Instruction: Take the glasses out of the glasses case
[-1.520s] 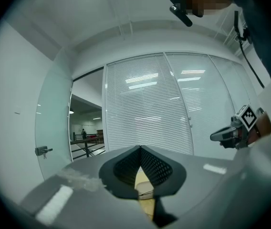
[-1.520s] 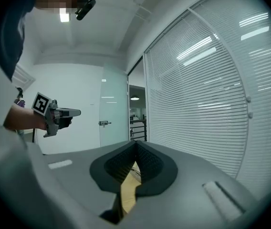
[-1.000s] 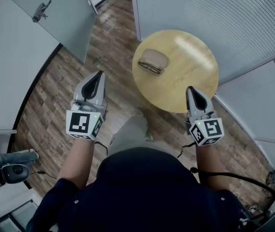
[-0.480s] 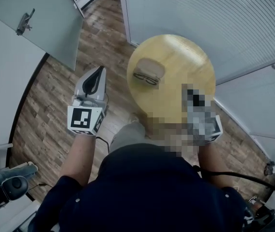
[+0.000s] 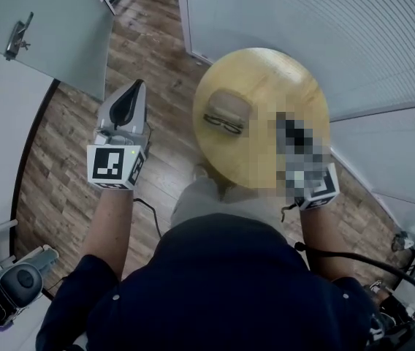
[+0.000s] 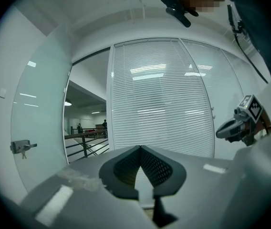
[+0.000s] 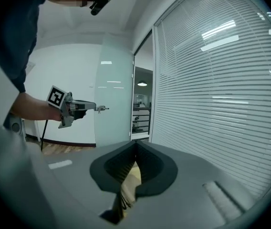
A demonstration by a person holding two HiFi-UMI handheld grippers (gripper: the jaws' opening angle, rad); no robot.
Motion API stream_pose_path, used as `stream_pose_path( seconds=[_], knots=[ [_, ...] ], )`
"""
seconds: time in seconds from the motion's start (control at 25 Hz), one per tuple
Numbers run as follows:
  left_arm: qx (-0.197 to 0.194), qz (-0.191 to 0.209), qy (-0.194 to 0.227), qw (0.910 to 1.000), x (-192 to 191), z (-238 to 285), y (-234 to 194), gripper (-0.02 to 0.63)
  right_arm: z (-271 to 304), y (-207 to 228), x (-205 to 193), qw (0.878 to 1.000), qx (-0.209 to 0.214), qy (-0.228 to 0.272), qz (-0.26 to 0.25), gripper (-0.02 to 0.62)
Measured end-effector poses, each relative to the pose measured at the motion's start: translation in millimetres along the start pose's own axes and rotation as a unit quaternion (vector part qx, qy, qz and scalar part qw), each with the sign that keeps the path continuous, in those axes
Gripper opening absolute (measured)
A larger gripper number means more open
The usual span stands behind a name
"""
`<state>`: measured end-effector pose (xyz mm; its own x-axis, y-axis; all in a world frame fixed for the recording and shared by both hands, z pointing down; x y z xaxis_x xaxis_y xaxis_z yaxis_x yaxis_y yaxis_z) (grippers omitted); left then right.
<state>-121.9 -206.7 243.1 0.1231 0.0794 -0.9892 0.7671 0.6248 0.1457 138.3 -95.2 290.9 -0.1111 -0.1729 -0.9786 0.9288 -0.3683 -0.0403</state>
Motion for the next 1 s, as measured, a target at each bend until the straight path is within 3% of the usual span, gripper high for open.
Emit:
stream_pose_path(
  seconds=[0.12, 0.48, 0.8, 1.0],
  knots=[
    [-0.016, -0.005, -0.002, 0.9999, -3.6, 10.9, 16.2, 0.006, 8.5, 2.0, 4.8, 1.0, 0.019, -0.003, -0.01, 0.009],
    [0.011, -0.038, -0.024, 0.9989, -19.2, 11.1, 33.1, 0.006, 45.9, -5.2, -12.3, 0.996, 0.083, -0.013, 0.007, 0.009],
    [0.028, -0.049, -0.044, 0.9974, -55.1, 18.5, 47.1, 0.006, 67.1, -2.3, -48.7, 0.993, 0.114, -0.015, -0.002, 0.009],
    [0.025, -0.057, -0.055, 0.9965, -86.4, 20.9, 52.7, 0.006, 81.1, -22.3, -78.6, 0.986, 0.166, -0.03, 0.016, 0.009]
  ],
)
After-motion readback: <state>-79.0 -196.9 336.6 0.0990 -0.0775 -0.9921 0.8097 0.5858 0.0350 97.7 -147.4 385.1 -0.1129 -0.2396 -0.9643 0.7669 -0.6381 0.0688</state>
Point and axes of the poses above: the fingertips, and each gripper's own axes: z forward along the fingers, y to its right, x out of its top, the point moved 1 cm from there along -z, backward along the fingers, and after that the axes turned 3 degrees about y, right-handed, at the moved point
